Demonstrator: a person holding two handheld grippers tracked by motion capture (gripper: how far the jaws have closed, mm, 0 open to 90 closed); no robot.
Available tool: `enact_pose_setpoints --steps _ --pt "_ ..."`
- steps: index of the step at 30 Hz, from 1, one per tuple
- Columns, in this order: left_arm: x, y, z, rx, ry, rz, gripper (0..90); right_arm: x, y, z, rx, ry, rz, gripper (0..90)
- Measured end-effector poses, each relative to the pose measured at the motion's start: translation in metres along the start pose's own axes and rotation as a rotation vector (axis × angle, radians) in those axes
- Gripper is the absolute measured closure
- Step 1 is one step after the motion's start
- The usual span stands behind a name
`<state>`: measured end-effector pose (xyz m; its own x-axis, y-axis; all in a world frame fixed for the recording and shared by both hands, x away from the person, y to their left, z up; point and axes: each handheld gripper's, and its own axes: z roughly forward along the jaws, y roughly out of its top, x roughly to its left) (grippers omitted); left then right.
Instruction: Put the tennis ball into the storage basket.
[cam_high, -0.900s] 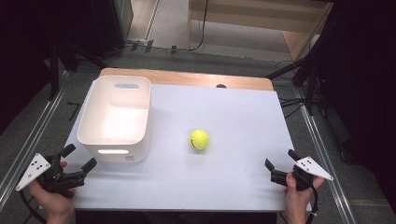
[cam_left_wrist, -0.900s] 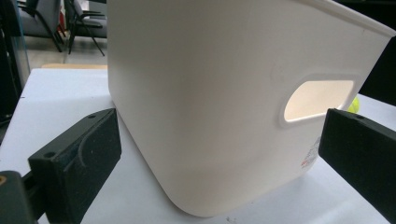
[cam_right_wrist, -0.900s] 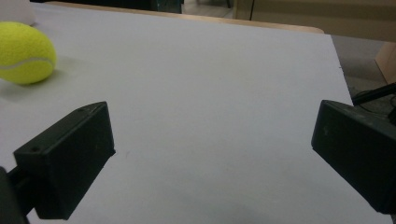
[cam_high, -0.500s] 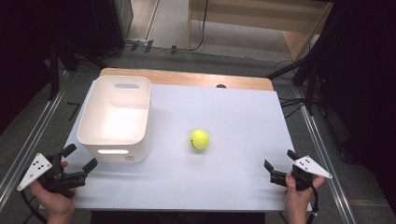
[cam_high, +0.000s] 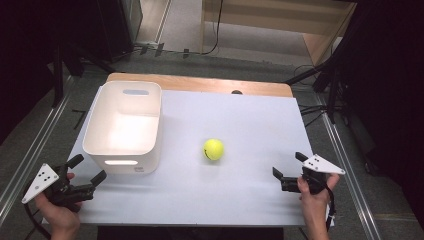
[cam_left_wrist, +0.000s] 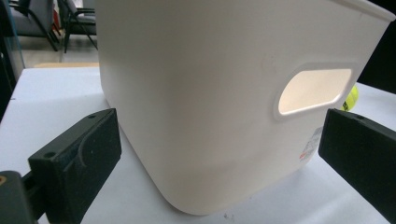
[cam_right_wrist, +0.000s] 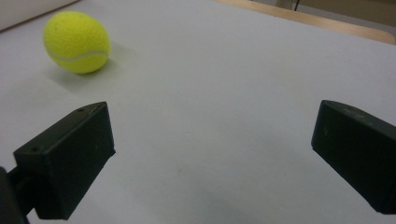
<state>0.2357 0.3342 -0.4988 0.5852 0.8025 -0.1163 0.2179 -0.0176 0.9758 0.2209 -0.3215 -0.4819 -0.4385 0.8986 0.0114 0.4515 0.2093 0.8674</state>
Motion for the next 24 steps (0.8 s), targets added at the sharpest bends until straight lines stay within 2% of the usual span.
enact_pose_setpoints --steps 4,5,11,15,24 --pt "-0.001 0.000 0.001 0.009 -0.006 0.016 0.0 0.003 0.011 0.004 0.016 0.032 -0.015 0.0" --pt "-0.001 0.000 0.001 0.011 -0.006 0.017 0.0 0.005 0.017 0.007 0.026 0.055 -0.019 0.0" --pt "-0.001 0.000 0.000 0.007 -0.007 0.016 0.0 0.009 0.028 0.015 0.056 0.074 -0.046 0.0" --pt "-0.002 0.000 0.001 0.014 -0.010 0.015 0.0 0.015 0.039 0.027 0.106 0.106 -0.082 0.0" --pt "-0.001 0.000 0.001 0.017 -0.016 0.013 0.0 0.027 0.058 0.046 0.167 0.149 -0.132 0.0"
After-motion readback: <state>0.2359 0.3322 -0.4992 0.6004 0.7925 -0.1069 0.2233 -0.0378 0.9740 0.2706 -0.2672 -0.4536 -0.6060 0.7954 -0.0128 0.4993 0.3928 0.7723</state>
